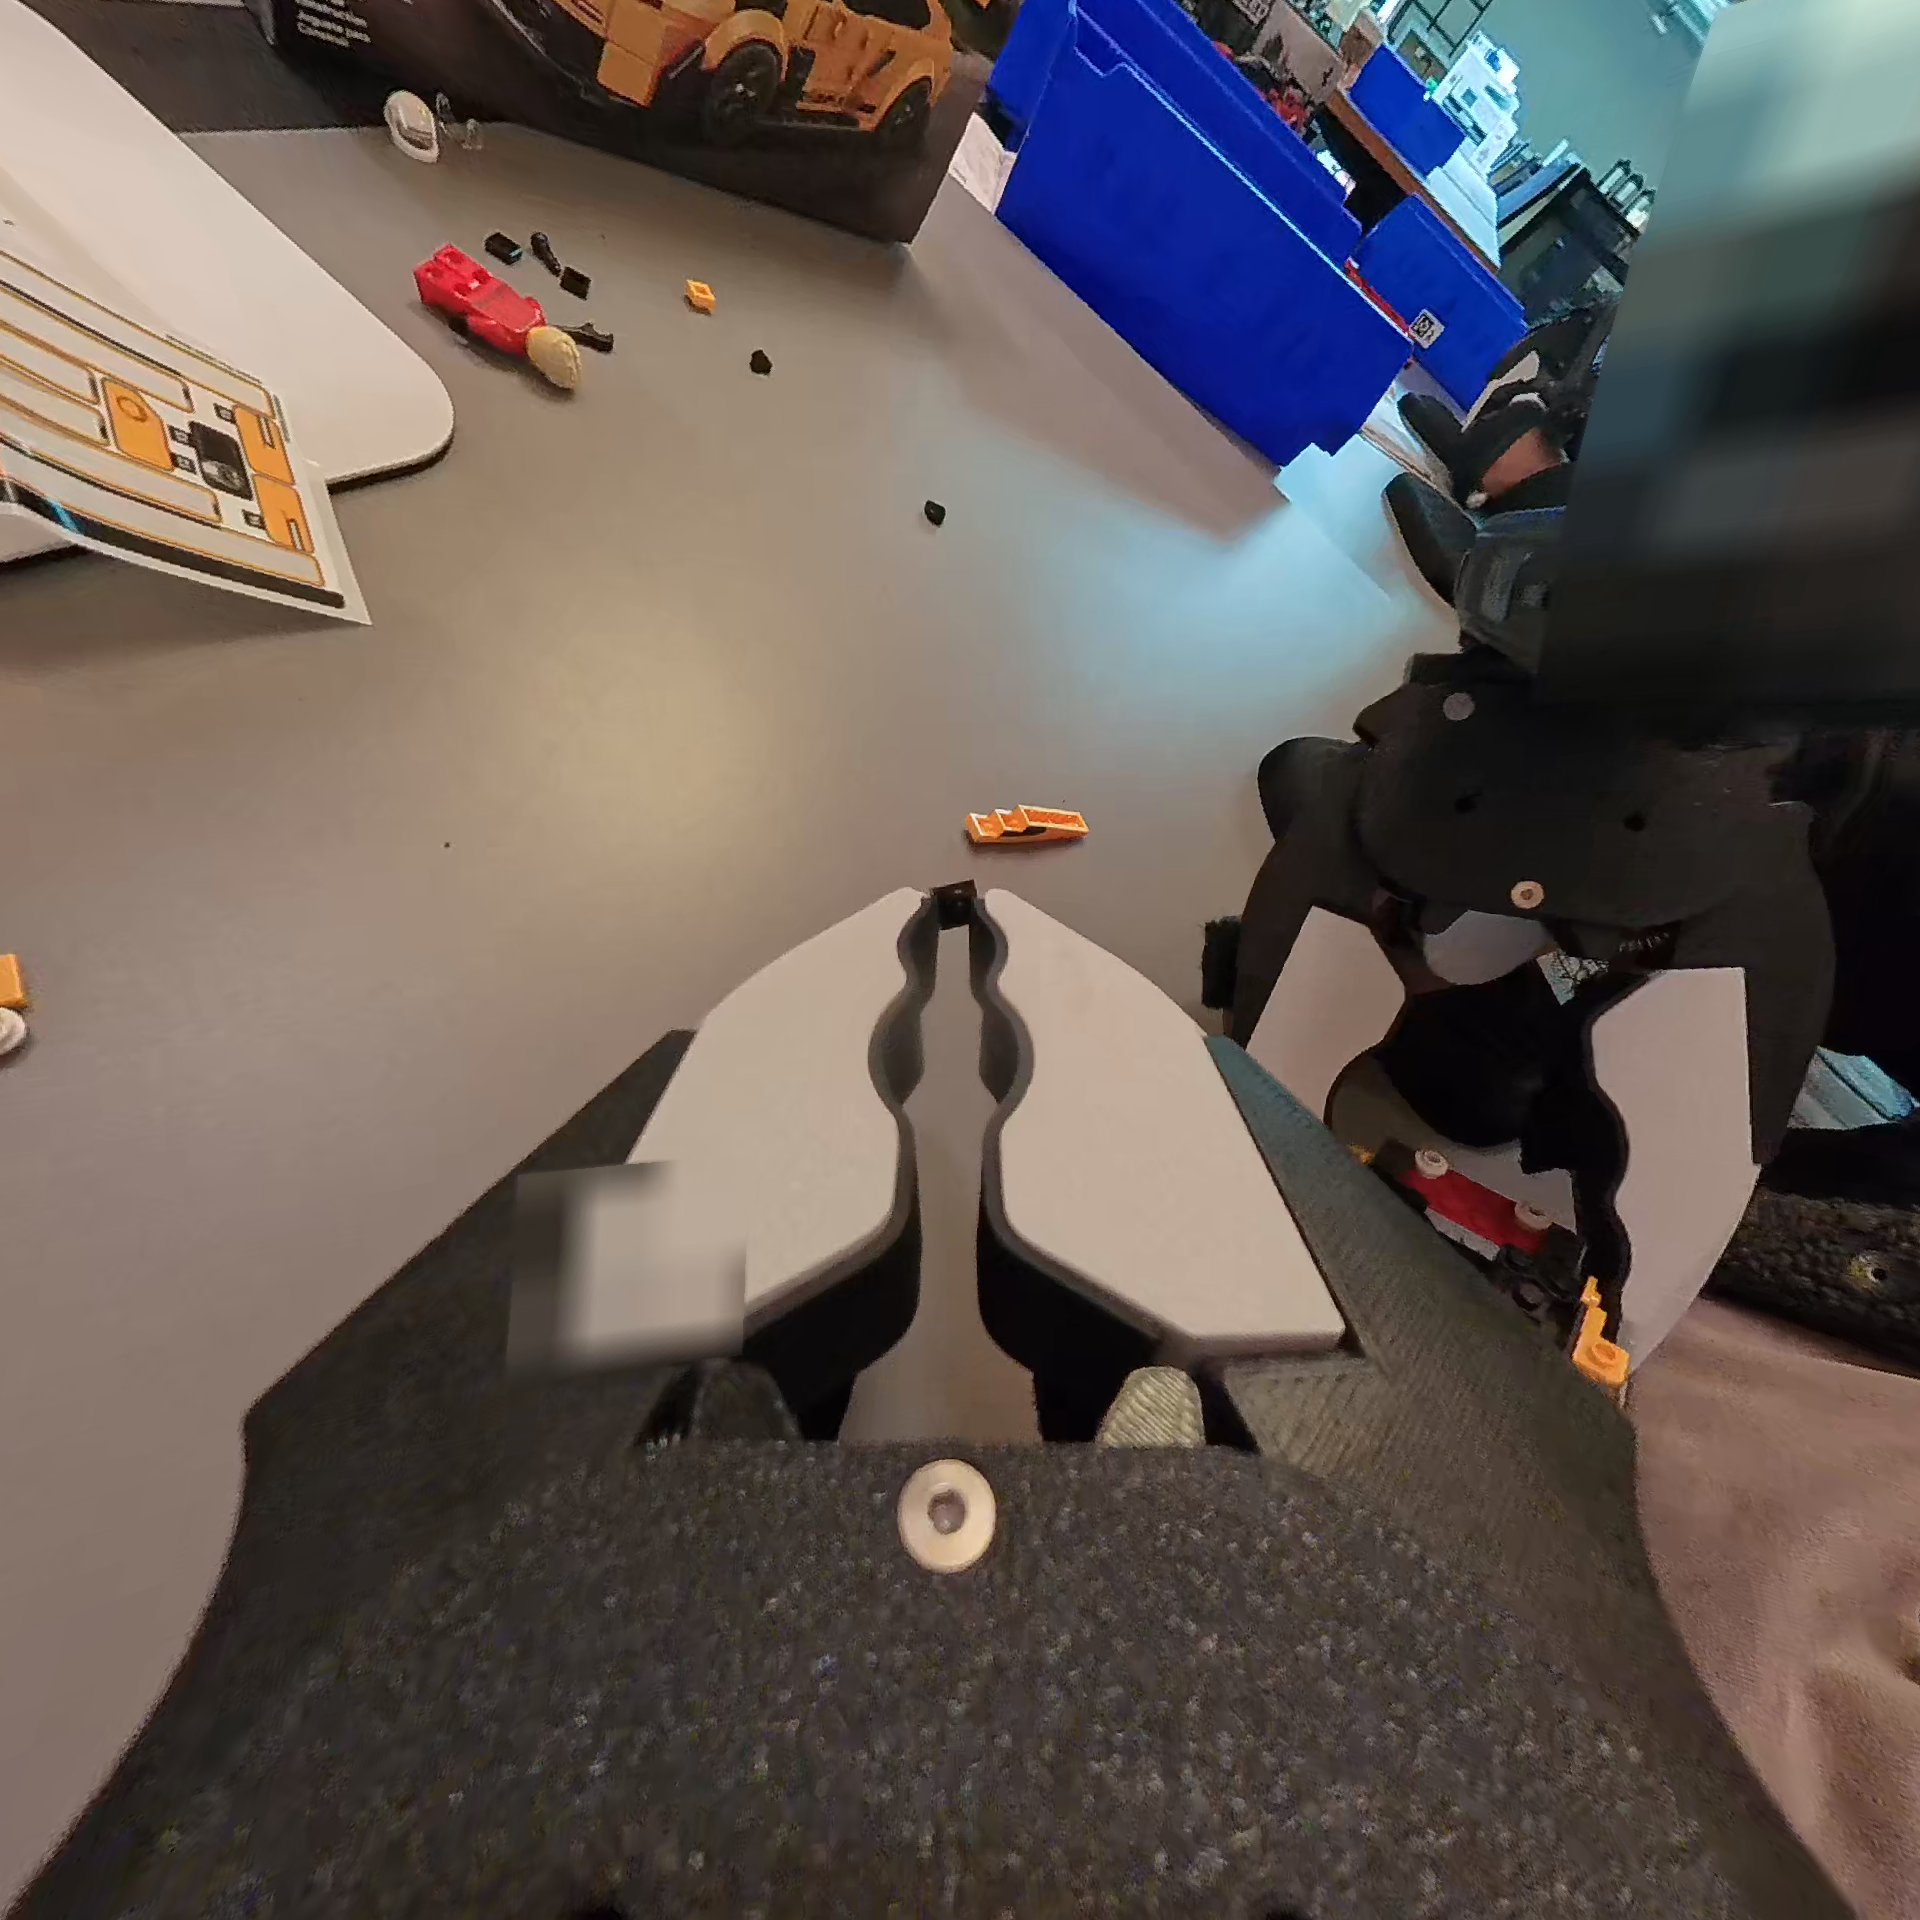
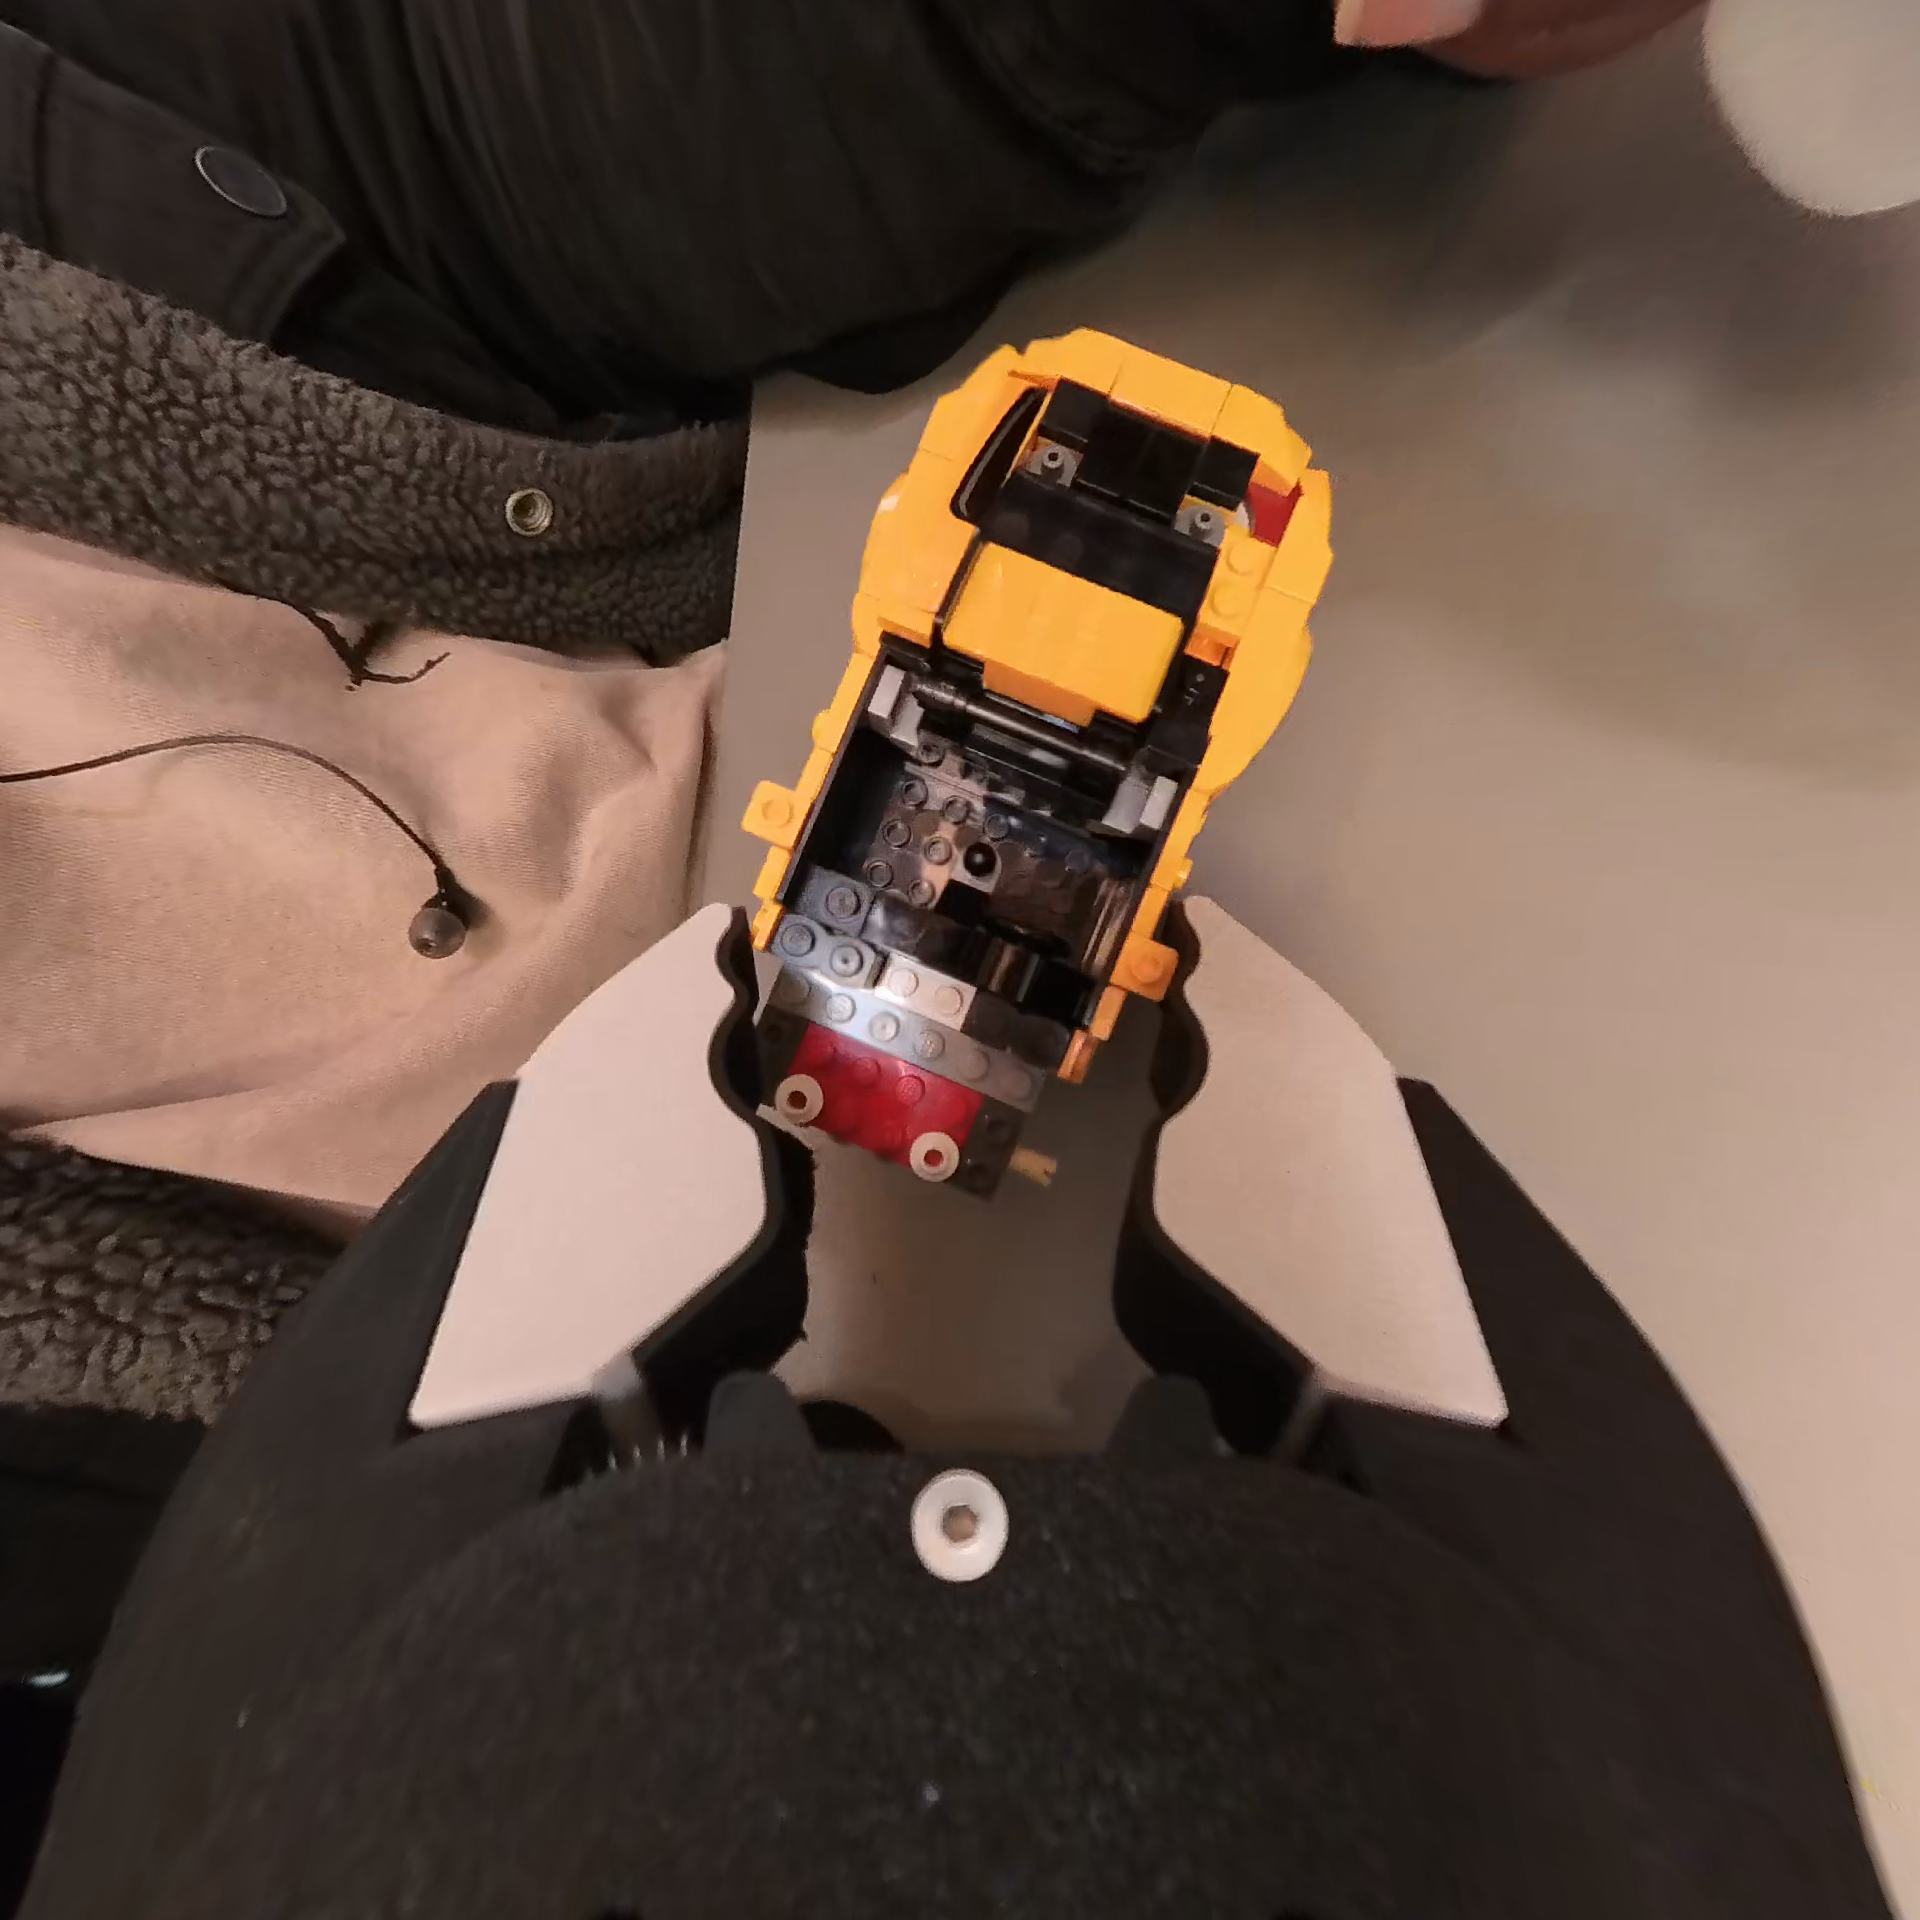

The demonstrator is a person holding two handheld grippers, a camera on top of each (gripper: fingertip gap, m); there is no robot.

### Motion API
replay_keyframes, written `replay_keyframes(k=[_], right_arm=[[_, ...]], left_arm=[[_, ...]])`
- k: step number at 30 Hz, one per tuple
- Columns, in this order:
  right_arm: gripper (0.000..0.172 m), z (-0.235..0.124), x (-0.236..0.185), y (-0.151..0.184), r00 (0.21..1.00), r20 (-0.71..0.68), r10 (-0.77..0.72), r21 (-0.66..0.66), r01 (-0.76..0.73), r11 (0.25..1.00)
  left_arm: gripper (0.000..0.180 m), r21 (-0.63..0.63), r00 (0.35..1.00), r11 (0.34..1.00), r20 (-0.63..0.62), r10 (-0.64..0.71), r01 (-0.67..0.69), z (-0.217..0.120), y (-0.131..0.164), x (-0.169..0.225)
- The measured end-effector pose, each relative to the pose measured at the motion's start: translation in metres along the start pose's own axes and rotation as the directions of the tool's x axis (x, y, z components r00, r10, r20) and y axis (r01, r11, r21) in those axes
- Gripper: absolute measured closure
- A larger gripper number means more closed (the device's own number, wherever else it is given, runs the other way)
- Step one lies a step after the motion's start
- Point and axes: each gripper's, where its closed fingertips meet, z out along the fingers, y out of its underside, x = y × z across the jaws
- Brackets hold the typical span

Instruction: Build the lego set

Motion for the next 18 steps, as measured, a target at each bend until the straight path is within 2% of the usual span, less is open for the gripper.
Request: replay_keyframes(k=[5, 18], right_arm=[[0.097, -0.0004, 0.0001, 0.001, 0.999, 0.042, 0.031, 0.004, -0.031, 1.0], [0.097, -0.0002, 0.0008, 0.0018, 1.0, 0.0, -0.007, -0.031, 0.007, 0.999]], left_arm=[[0.175, -0.006, 1.0, 1.0, -0.004, -0.001, 0.001, 0.0007, 0.0012, 0.0007], [0.175, -0.024, 1.0, 1.0, -0.012, -0.011, 0.01, 0.0036, 0.0056, 0.0006]])
